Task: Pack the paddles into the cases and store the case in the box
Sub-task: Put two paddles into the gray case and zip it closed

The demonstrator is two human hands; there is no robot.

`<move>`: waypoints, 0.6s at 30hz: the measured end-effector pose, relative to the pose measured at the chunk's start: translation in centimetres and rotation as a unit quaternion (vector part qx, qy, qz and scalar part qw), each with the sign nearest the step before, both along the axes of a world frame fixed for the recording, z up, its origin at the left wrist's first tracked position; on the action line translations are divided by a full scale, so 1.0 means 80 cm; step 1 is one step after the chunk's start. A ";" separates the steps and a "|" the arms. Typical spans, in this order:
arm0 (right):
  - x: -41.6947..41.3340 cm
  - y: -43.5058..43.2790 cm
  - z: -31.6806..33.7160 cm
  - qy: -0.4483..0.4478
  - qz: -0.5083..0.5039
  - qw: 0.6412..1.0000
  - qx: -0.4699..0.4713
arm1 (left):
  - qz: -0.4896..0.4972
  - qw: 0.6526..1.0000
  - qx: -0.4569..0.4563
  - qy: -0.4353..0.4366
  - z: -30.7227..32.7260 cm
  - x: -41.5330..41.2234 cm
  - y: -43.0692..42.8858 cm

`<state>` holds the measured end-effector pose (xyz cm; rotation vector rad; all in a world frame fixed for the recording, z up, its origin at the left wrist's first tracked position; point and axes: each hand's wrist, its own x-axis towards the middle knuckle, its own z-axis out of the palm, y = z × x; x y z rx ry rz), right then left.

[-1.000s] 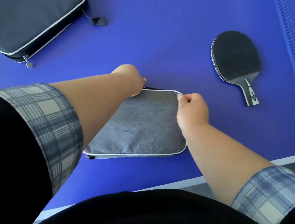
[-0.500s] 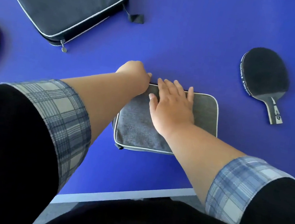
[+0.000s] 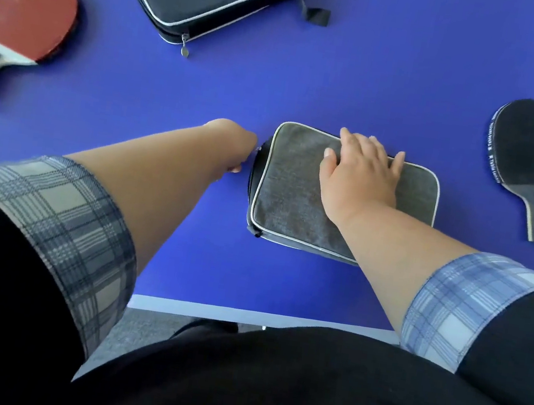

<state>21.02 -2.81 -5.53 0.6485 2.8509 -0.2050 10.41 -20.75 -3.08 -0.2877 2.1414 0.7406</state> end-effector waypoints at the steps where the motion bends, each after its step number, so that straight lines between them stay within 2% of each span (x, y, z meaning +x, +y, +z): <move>1: 0.000 0.000 0.000 0.001 -0.001 1.000 0.000 | 0.026 0.999 0.005 -0.024 0.001 0.013 -0.005; 4: -0.002 0.001 -0.002 0.007 -0.001 1.000 0.000 | 0.111 0.989 0.028 -0.097 0.002 0.046 -0.021; 11: -0.006 0.004 -0.003 0.010 0.004 1.000 0.004 | 0.176 0.965 0.049 -0.186 0.002 0.102 -0.045; 18: -0.007 0.006 -0.004 0.018 0.011 1.000 -0.006 | 0.161 0.953 0.057 -0.250 0.004 0.139 -0.050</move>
